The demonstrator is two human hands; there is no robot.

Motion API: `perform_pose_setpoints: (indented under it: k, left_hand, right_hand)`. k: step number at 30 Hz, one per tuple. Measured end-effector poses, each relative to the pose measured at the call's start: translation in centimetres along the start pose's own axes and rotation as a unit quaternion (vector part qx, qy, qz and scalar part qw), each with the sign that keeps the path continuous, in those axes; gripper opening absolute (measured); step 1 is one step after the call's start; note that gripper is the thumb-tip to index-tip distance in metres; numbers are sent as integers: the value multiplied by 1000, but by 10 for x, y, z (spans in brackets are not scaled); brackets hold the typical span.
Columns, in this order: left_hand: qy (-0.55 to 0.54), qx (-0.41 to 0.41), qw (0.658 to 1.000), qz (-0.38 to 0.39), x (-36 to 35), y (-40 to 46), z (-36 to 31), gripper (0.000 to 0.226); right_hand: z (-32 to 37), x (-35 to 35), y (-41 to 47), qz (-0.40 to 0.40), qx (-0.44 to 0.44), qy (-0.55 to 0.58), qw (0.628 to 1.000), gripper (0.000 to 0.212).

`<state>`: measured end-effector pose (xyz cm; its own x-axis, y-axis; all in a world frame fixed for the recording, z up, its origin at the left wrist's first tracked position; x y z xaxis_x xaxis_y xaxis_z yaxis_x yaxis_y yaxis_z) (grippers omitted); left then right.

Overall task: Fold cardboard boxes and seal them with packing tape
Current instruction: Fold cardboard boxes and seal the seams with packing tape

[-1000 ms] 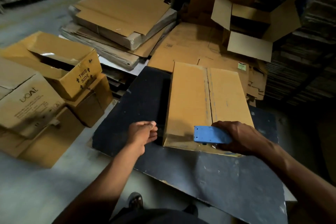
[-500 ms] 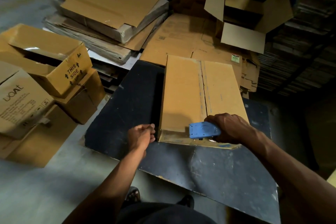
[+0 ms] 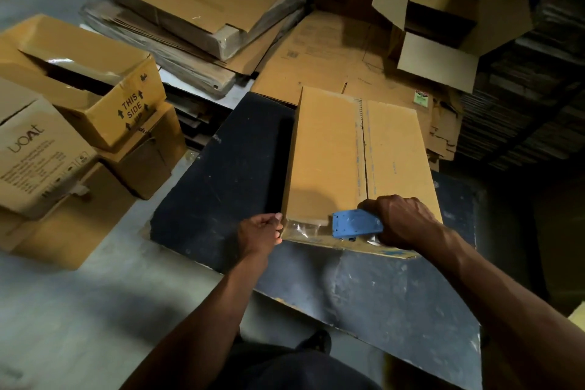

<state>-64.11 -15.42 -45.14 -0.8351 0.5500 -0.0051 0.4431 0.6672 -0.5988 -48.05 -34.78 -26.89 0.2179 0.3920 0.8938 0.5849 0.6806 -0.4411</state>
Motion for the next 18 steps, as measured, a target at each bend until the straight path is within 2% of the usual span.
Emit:
perform_pose_setpoints:
  k: [6,11,15,18]
  left_hand:
    - [1,37,999,18,-2,6,8,7]
    - [-5,100,992,79,1,10,9,10]
    - [14,88,991,97,3,11,8,22]
    - [83,96,988,85,7,10,11,44]
  right_hand:
    - [12,-2,6,14,-5,-51,999,56]
    - [14,1,9,18,-16,-61,998,56]
    - [16,1,9,30,-23,-58,998,58]
    - [18,4,8,34,-24,-62,997,55]
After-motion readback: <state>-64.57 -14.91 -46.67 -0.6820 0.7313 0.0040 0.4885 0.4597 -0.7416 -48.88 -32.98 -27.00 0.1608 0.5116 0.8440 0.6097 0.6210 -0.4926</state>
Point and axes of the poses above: each hand's wrist, its own y-axis towards the middle knuckle, its own x-axis out of the back of the hand, z = x × y, the point moved 5 cm from there along y, towards the middle knuckle, and after that the axes turned 1 degree about y, right-handed, at the moved point
